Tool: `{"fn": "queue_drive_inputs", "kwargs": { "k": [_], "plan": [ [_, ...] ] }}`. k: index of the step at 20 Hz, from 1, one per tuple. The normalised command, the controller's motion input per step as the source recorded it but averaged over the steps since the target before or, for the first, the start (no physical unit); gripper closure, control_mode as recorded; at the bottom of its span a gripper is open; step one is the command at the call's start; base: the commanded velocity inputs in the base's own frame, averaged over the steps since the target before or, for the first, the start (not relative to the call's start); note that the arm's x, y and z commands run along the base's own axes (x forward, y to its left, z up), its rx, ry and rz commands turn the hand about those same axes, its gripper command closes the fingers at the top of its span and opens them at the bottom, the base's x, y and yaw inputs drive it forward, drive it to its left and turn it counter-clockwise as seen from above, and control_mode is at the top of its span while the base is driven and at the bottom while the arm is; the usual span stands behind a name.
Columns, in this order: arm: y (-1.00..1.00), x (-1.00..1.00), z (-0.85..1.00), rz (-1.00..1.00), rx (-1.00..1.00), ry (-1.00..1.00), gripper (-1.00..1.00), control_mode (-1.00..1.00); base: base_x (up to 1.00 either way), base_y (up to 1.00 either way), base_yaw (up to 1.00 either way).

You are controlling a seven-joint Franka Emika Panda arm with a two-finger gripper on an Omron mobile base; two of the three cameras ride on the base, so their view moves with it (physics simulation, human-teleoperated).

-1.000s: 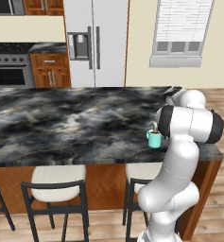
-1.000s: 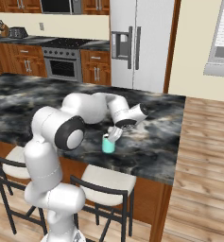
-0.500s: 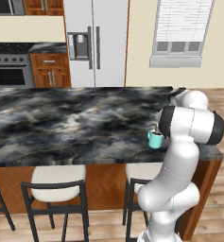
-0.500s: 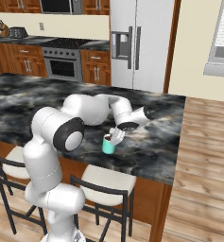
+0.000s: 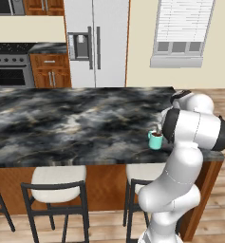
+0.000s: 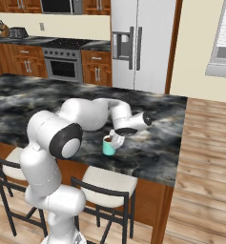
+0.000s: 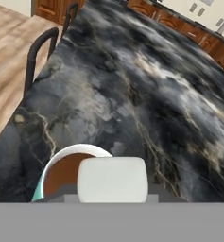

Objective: Pick up the marshmallow and place it in the cup of hot chocolate on the dining counter.

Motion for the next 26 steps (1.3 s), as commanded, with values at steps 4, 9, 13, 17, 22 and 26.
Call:
{"fn": "queue_drive_inputs", "kwargs": {
  "k": [4,9,13,17,22,26],
  "plan": [
    [0.01,0.09,0.00,0.00,0.00,-0.07,1.00,-1.00,0.00,0.00,0.00],
    [0.00,-0.04,0.00,0.00,0.00,-0.02,1.00,-1.00,0.00,0.00,0.00],
    [0.00,-0.06,0.02,0.00,0.00,0.02,1.00,-1.00,0.00,0.00,0.00],
    [0.00,0.00,0.19,0.02,0.00,0.14,1.00,-1.00,0.00,0.00,0.00],
    [0.00,0.00,0.11,0.02,0.00,0.00,1.00,-1.00,0.00,0.00,0.00],
    [0.00,0.00,0.00,0.01,0.00,0.00,1.00,-1.00,0.00,0.00,0.00]
  ]
}}
